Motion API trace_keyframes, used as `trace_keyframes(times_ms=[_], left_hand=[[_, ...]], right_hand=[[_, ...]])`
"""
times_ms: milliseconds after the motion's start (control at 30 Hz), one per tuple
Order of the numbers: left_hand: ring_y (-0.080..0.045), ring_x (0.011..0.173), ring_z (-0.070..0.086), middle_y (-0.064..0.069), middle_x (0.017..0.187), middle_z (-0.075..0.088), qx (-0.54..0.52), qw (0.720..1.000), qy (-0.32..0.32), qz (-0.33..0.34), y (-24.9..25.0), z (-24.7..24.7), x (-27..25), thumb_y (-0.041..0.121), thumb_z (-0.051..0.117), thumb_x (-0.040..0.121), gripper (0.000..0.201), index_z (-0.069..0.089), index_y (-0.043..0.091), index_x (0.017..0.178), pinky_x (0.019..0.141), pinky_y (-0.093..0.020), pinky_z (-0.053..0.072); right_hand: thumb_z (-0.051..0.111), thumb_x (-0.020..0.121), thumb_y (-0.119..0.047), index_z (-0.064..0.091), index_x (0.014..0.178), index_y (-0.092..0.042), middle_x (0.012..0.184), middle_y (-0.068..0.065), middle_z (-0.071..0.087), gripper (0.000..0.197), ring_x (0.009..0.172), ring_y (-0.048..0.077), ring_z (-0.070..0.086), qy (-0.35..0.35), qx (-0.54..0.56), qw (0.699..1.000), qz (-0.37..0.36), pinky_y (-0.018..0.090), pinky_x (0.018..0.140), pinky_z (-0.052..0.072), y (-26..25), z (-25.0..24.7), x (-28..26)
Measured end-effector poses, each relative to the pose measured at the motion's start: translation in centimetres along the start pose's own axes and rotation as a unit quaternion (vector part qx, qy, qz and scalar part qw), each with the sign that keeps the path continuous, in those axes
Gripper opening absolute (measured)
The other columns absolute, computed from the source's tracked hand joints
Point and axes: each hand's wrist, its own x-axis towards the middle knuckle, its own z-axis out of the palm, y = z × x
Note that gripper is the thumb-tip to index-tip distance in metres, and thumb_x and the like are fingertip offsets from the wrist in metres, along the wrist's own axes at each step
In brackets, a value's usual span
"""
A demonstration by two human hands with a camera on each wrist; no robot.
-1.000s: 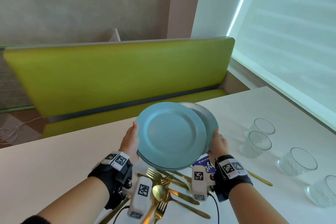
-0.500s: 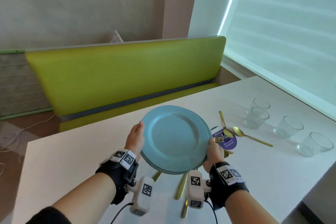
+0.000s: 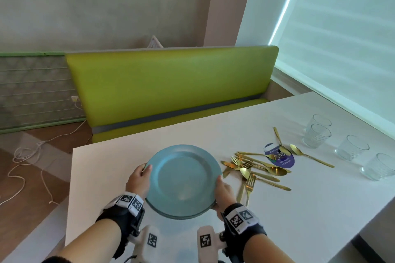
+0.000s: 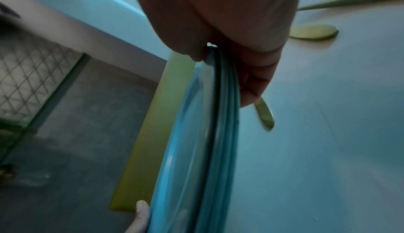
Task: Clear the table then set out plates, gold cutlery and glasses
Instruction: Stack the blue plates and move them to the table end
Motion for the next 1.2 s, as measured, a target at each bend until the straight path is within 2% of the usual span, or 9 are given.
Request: trace_keyframes(times_ms=[233, 367, 500, 600, 733, 800, 900, 1067, 1200], left_hand=[[-0.033, 0.12, 0.053, -0.013, 0.132, 0.057, 0.055, 0.998, 0.031, -0.021, -2.7, -4.0, 0.5, 0.025, 0.05, 0.095, 0.037, 0.054, 0.009, 0.128, 0.099, -0.033, 0.038], [-0.034, 0.119, 0.053, -0.015, 0.13, 0.058, 0.069, 0.996, 0.034, -0.045, -3.5, -5.4, 0.8, 0.025, 0.051, 0.095, 0.037, 0.055, 0.009, 0.127, 0.098, -0.034, 0.038], [-0.034, 0.118, 0.055, -0.016, 0.129, 0.059, 0.075, 0.995, 0.023, -0.059, -4.2, -6.2, 1.4, 0.025, 0.053, 0.094, 0.037, 0.055, 0.008, 0.127, 0.098, -0.034, 0.039], [-0.033, 0.117, 0.056, -0.016, 0.127, 0.061, 0.073, 0.995, 0.008, -0.067, -4.8, -6.6, 2.0, 0.024, 0.056, 0.093, 0.037, 0.057, 0.007, 0.125, 0.099, -0.035, 0.04], [-0.027, 0.104, 0.056, -0.006, 0.1, 0.06, 0.096, 0.993, -0.011, -0.06, -5.0, -6.8, 3.0, 0.037, 0.046, 0.094, 0.028, 0.063, 0.014, 0.096, 0.091, -0.031, 0.039], [-0.027, 0.1, 0.053, -0.012, 0.091, 0.057, 0.128, 0.989, -0.025, -0.064, -4.4, -7.0, 3.5, 0.036, 0.034, 0.098, 0.034, 0.051, 0.015, 0.078, 0.084, -0.031, 0.036], [-0.037, 0.12, 0.051, -0.029, 0.125, 0.056, 0.169, 0.982, -0.004, -0.089, -3.5, -7.9, 4.5, 0.027, 0.026, 0.103, 0.048, 0.06, -0.006, 0.105, 0.095, -0.033, 0.037], [-0.04, 0.121, 0.05, -0.032, 0.13, 0.052, 0.168, 0.977, 0.016, -0.132, -2.4, -9.9, 5.7, 0.034, 0.025, 0.102, 0.06, 0.056, -0.015, 0.118, 0.096, -0.034, 0.038], [-0.038, 0.124, 0.048, -0.03, 0.134, 0.05, 0.155, 0.976, 0.037, -0.146, -1.9, -11.3, 6.4, 0.037, 0.023, 0.102, 0.062, 0.054, -0.013, 0.122, 0.098, -0.034, 0.036]], right_hand=[[0.03, 0.1, -0.037, 0.049, 0.101, -0.009, 0.098, 0.012, 0.053, 0.034, 0.092, 0.025, 0.055, -0.041, -0.202, 0.979, -0.008, 0.042, 0.092, 0.051, 1.5, 3.3, -1.3], [0.04, 0.097, -0.011, 0.044, 0.118, -0.011, 0.073, 0.005, 0.042, 0.021, 0.115, 0.033, 0.057, -0.044, -0.326, 0.944, -0.016, 0.038, 0.089, 0.047, 1.9, 4.3, -1.2], [0.04, 0.097, -0.007, 0.034, 0.136, -0.003, 0.129, 0.021, 0.053, 0.04, 0.122, 0.033, 0.052, -0.046, -0.408, 0.91, -0.049, 0.035, 0.083, 0.042, 2.4, 4.8, -0.4], [0.039, 0.098, -0.013, 0.041, 0.129, 0.001, 0.123, 0.021, 0.056, 0.034, 0.113, 0.031, 0.057, -0.066, -0.381, 0.922, -0.011, 0.038, 0.096, 0.044, 2.6, 5.3, -0.1], [0.039, 0.096, -0.038, 0.044, 0.066, -0.014, 0.071, 0.003, 0.051, 0.04, 0.073, 0.021, 0.055, -0.072, -0.303, 0.95, 0.0, 0.036, 0.087, 0.053, 3.1, 6.1, 1.0], [0.04, 0.096, -0.041, 0.043, 0.064, -0.017, 0.07, 0.003, 0.05, 0.04, 0.078, 0.024, 0.055, -0.078, -0.285, 0.955, 0.008, 0.037, 0.081, 0.053, 2.4, 6.6, 0.9], [0.041, 0.096, -0.042, 0.046, 0.07, -0.013, 0.07, 0.004, 0.051, 0.04, 0.073, 0.024, 0.055, -0.096, -0.262, 0.96, 0.006, 0.033, 0.071, 0.052, 1.2, 7.4, 0.8], [0.047, 0.094, -0.045, 0.051, 0.07, -0.01, 0.07, 0.006, 0.058, 0.042, 0.057, 0.018, 0.061, -0.119, -0.232, 0.965, 0.005, 0.022, 0.053, 0.055, -0.2, 9.3, 0.9], [0.05, 0.093, -0.043, 0.049, 0.071, -0.016, 0.092, 0.011, 0.059, 0.035, 0.092, 0.03, 0.064, -0.167, -0.167, 0.972, 0.007, 0.04, 0.088, 0.055, -0.9, 12.0, 1.2]])
